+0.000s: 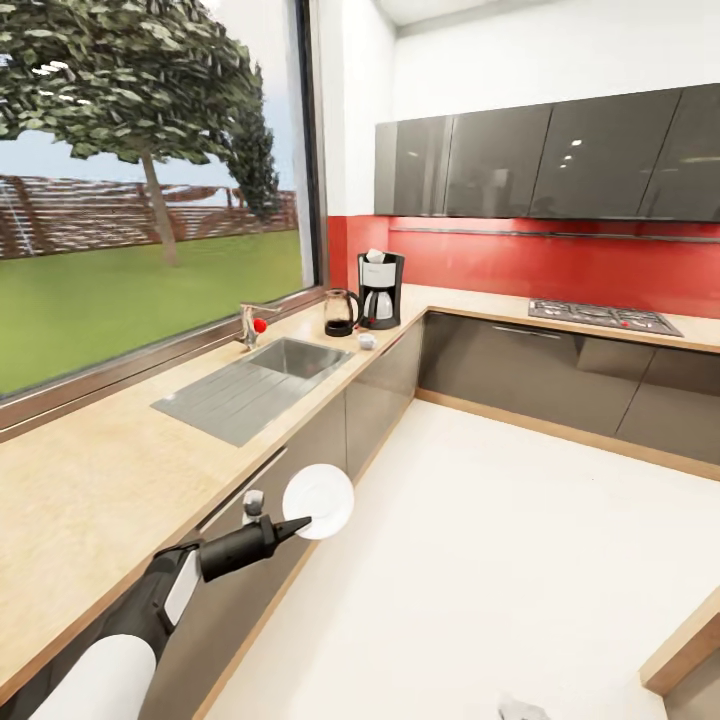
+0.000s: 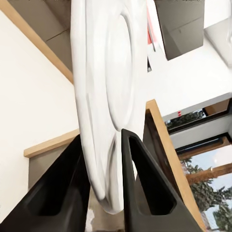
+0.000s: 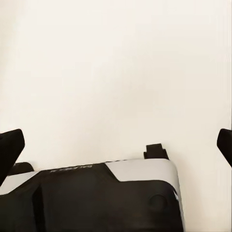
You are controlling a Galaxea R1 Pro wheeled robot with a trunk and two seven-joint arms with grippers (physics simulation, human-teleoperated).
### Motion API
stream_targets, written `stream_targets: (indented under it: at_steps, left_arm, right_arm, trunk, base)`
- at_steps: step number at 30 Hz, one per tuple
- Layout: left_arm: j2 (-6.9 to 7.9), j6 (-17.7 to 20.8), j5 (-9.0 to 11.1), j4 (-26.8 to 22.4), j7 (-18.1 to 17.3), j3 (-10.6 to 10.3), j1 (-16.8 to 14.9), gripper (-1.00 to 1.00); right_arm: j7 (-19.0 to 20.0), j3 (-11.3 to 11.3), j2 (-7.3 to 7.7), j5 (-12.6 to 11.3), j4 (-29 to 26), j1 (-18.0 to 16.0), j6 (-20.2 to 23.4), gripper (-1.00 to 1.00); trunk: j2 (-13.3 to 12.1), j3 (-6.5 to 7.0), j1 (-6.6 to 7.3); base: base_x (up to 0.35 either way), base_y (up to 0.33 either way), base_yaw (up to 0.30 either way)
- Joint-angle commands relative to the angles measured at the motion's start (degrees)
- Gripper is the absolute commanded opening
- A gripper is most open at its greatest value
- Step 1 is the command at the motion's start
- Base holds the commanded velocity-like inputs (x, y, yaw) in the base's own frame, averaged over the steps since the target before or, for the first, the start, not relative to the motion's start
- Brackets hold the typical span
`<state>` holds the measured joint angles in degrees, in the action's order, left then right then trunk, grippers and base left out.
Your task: Set up a coffee station on the kitchen countertop: keep the coffee maker on the countertop, move the bottle of coffee from the kitchen shelf to the counter next to the coffee maker, place a paper coffee filter on top of the coffee maker, put the saucer next to the coffee maker with the coffee cup on the saucer, and place the electric kettle next to the coffee maker.
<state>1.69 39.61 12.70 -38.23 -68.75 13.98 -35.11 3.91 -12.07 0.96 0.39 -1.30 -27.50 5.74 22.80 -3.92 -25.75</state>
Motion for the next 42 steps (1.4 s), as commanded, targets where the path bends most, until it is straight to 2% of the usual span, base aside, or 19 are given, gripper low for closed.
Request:
stream_targets:
  at_steps: [1,3,5,11,14,18,23,27,30,32,33,34,35,36,40,42]
  left_arm:
    - [0.06,0.39,0.11,0.0,-0.07,0.17,-0.05,-1.0]
    - [0.22,0.5,0.13,0.0,-0.13,0.35,-0.05,-1.0]
    - [0.72,0.63,0.18,0.0,-0.2,0.47,-0.05,-1.0]
    - [1.56,0.67,0.11,0.02,0.17,0.52,-0.07,-1.0]
    - [1.52,0.65,0.08,0.07,0.94,0.54,-0.5,-1.0]
    - [1.1,0.96,0.1,0.06,2.35,0.62,-2.09,-1.0]
    - [0.36,1.22,0.18,0.68,8.11,2.22,-7.99,-1.0]
    - [-2.26,1.25,0.62,0.84,15.78,4.28,-12.81,-1.0]
    - [-4.48,1.2,2.98,0.77,22.85,5.86,-16.01,-1.0]
    - [-5.31,1.06,6.08,0.57,26.88,6.29,-17.41,-1.0]
    - [-5.7,0.88,9.0,0.49,29.52,6.44,-18.07,-1.0]
    - [-5.87,0.78,11.1,0.41,31.16,6.49,-18.32,-1.0]
    - [-6.08,0.49,16.86,0.11,35.14,6.55,-18.22,-1.0]
    - [-6.08,0.38,18.69,0.06,36.1,6.49,-17.98,-1.0]
    - [-5.97,0.15,20.52,-0.07,36.97,6.55,-17.42,-1.0]
    - [-5.93,0.13,20.63,-0.05,37.0,6.52,-17.39,-1.0]
  right_arm:
    - [-1.23,-0.33,-0.76,0.05,-0.11,1.11,0.26,1.0]
    - [-4.11,-0.33,-1.85,0.05,-0.11,2.76,0.13,1.0]
    - [-5.53,-0.39,-2.08,-0.07,-0.24,3.94,-0.11,1.0]
    - [-5.63,-0.34,-1.52,0.01,-0.24,4.02,-0.94,1.0]
    - [-5.55,-0.3,-1.0,0.04,-0.33,4.03,-2.36,1.0]
    - [-5.45,-0.27,-1.03,-0.07,-0.36,4.03,-3.01,1.0]
    - [-5.41,-0.32,-1.78,-0.28,-0.32,4.03,-3.16,1.0]
    - [-5.45,-0.38,-2.52,-0.39,-0.36,4.03,-3.27,1.0]
    - [-5.48,-0.41,-2.71,-0.46,-0.37,4.03,-3.4,1.0]
    - [-5.48,-0.41,-2.76,-0.47,-0.37,4.03,-3.43,1.0]
    - [-5.5,-0.41,-2.78,-0.47,-0.37,4.03,-3.44,1.0]
    - [-5.53,-0.41,-2.79,-0.47,-0.37,4.03,-3.44,1.0]
    - [-5.56,-0.41,-2.8,-0.53,-0.37,4.03,-3.45,1.0]
    - [-5.57,-0.45,-2.8,-0.55,-0.37,4.03,-3.45,1.0]
    - [-5.59,-0.5,-2.85,-0.56,-0.37,4.03,-3.45,1.0]
    - [-5.58,-0.5,-2.87,-0.56,-0.37,4.03,-3.44,1.0]
  trunk:
    - [0.12,-0.12,-0.04]
    - [0.12,-0.12,-0.04]
    - [0.12,-0.12,-0.04]
    - [0.12,-0.12,-0.04]
    - [0.12,-0.12,-0.04]
    - [0.12,-0.12,-0.04]
    - [0.12,-0.12,-0.04]
    - [0.12,-0.12,-0.04]
    - [0.12,-0.12,-0.04]
    - [0.12,-0.12,-0.04]
    - [0.12,-0.12,-0.04]
    - [0.12,-0.12,-0.04]
    - [0.12,-0.12,-0.04]
    - [0.12,-0.12,-0.04]
    - [0.12,-0.12,-0.04]
    - [0.12,-0.12,-0.04]
  base:
    - [0.0,0.0,0.0]
    - [0.0,0.0,0.0]
    - [0.0,0.0,0.0]
    - [0.0,0.0,0.0]
    - [0.0,0.0,0.0]
    - [0.0,0.0,0.0]
    - [0.0,0.0,0.0]
    - [0.0,0.0,0.0]
    - [0.0,0.0,0.0]
    - [0.0,0.0,0.0]
    - [0.0,0.0,0.0]
    - [0.0,0.0,0.0]
    - [0.0,0.0,0.0]
    - [0.0,0.0,0.0]
    - [0.0,0.0,0.0]
    - [0.0,0.0,0.0]
